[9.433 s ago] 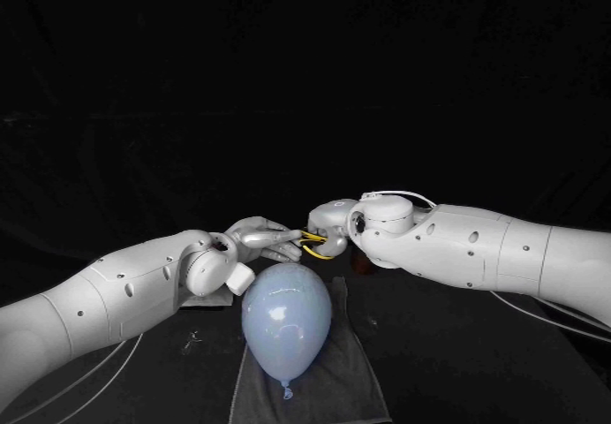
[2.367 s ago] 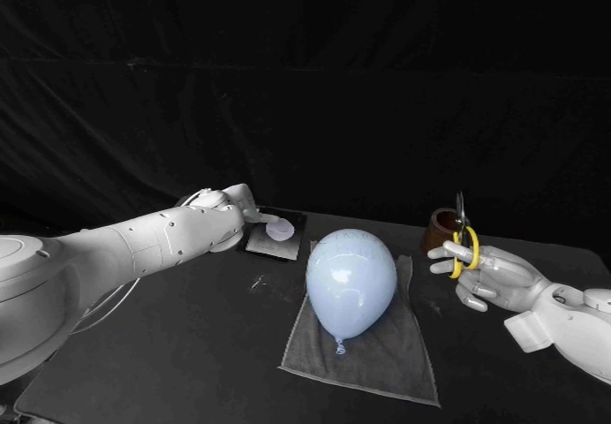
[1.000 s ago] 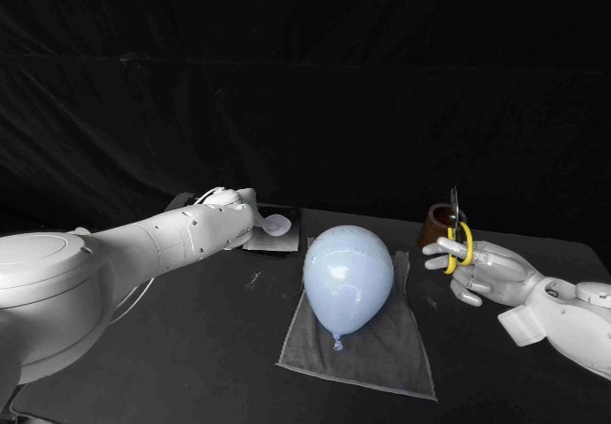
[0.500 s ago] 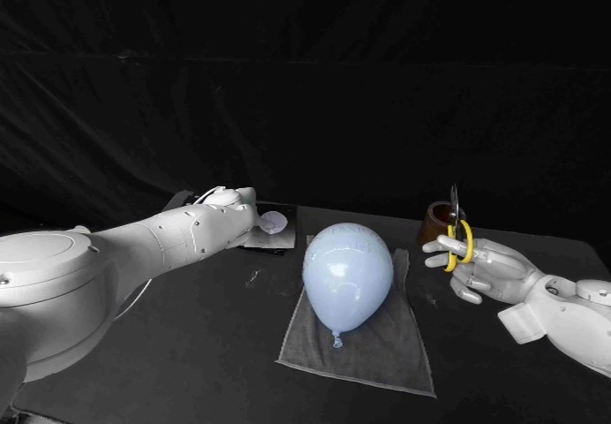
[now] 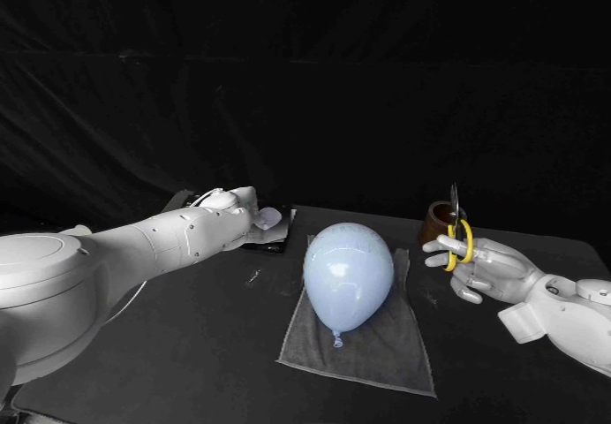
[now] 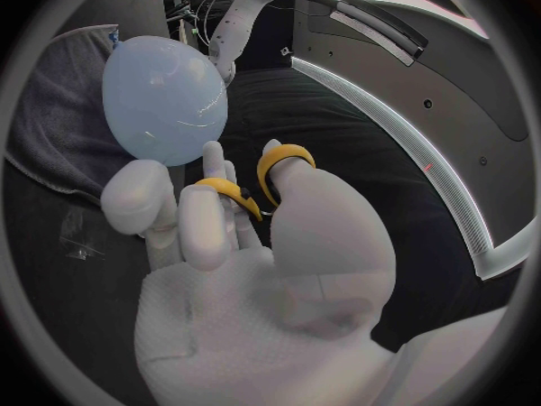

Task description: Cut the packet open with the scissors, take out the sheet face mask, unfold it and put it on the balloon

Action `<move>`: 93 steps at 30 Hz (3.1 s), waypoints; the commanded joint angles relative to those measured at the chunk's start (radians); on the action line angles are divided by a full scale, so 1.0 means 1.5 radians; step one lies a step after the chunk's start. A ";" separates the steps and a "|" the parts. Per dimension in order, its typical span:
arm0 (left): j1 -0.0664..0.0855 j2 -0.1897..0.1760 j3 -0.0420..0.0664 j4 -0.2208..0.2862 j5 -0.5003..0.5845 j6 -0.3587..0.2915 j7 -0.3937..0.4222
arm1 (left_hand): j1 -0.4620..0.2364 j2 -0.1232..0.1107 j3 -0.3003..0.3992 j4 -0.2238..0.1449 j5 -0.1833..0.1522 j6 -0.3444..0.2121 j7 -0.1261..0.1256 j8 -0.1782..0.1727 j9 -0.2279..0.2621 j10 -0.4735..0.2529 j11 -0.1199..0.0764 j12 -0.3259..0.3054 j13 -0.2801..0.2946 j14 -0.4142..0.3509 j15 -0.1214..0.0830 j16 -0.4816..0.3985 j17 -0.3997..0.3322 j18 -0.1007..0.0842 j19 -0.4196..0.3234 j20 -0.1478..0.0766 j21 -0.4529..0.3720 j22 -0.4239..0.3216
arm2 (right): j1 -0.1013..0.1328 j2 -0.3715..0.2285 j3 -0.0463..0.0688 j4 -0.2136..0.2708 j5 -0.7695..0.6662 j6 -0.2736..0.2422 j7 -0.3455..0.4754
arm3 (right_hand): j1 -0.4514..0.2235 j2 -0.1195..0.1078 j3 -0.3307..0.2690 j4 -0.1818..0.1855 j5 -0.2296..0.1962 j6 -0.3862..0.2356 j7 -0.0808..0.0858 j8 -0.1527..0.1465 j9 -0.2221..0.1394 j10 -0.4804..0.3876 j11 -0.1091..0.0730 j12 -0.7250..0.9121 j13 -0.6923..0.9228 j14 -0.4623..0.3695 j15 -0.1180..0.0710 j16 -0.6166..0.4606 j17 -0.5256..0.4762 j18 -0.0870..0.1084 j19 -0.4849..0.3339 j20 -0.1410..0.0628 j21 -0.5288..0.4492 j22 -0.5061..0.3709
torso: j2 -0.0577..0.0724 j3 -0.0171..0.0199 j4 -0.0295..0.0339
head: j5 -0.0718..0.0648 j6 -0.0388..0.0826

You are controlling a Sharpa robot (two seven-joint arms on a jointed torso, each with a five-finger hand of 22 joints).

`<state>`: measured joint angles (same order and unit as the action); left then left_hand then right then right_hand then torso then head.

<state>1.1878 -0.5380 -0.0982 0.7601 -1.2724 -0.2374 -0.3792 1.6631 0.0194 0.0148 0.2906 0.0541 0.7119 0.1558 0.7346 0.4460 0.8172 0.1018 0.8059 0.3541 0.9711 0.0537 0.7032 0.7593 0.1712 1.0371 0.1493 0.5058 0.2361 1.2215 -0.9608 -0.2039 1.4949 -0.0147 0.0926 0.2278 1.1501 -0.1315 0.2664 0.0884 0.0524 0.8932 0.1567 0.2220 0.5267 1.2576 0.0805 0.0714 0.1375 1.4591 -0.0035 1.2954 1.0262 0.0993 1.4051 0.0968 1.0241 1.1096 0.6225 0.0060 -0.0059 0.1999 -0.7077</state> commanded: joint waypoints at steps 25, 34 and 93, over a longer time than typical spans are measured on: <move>-0.002 -0.080 0.031 0.105 0.115 -0.092 0.099 | -0.045 -0.077 0.091 0.001 -0.004 0.075 -0.001 -0.121 -0.098 0.022 0.009 -0.060 -0.050 -0.034 0.013 -0.022 -0.045 -0.004 -0.094 0.014 0.055 0.045 | 0.000 -0.001 0.001 -0.003 -0.005 0.005 0.003 | 0.003 0.008 -0.001 0.001 -0.003 0.005 0.000 0.003 0.000 0.006 0.000 0.002 0.001 0.005 -0.001 0.003 0.001 0.009 0.005 -0.002 0.003 0.001 | 0.000 0.0006 -0.0006 | -0.003 0.010; 0.017 -0.100 0.041 0.119 0.123 -0.068 0.066 | -0.209 -0.113 -0.030 0.002 -0.004 0.019 0.024 -0.114 -0.083 -0.001 0.023 -0.026 -0.031 -0.048 0.024 0.004 -0.044 0.008 -0.083 0.034 0.025 0.020 | 0.000 0.000 0.001 -0.007 -0.005 0.004 0.002 | 0.003 0.008 -0.001 0.001 -0.003 0.005 0.000 0.003 0.000 0.006 0.000 0.002 0.001 0.005 -0.001 0.003 0.001 0.009 0.005 -0.002 0.003 0.001 | -0.001 0.0012 -0.0009 | -0.002 0.011; 0.026 0.018 0.009 -0.055 -0.005 0.238 -0.075 | -0.370 -0.118 -0.077 0.005 -0.004 -0.064 -0.006 0.152 0.026 -0.037 -0.013 0.209 0.097 0.237 -0.022 0.445 0.294 -0.005 0.025 -0.024 0.367 0.279 | 0.000 0.003 0.001 -0.009 -0.011 -0.006 -0.001 | 0.003 0.009 -0.004 0.002 -0.003 0.006 0.000 0.001 -0.001 0.007 -0.001 0.002 0.001 0.004 -0.002 0.001 -0.002 0.009 0.004 -0.003 0.001 0.000 | 0.000 0.0007 -0.0011 | 0.001 -0.003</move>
<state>1.2278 -0.5129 -0.0831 0.6796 -1.2767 0.0819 -0.4902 1.1005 -0.1577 -0.1056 0.2979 0.0495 0.6108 0.1481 0.9587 0.4855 0.7684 0.0855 1.1148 0.4984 1.3308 0.0200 1.3745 1.1996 0.1611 1.0824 0.1145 1.0551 0.6513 1.2216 -0.9565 -0.2039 1.4798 -0.0268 0.0825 0.2239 1.1554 -0.1262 0.2636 0.0912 0.0524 0.8948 0.1548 0.2220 0.5247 1.2611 0.0770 0.0713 0.1375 1.4591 -0.0035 1.2954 1.0233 0.1068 1.4086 0.0932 1.0239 1.1085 0.6231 0.0066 -0.0072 0.2007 -0.7105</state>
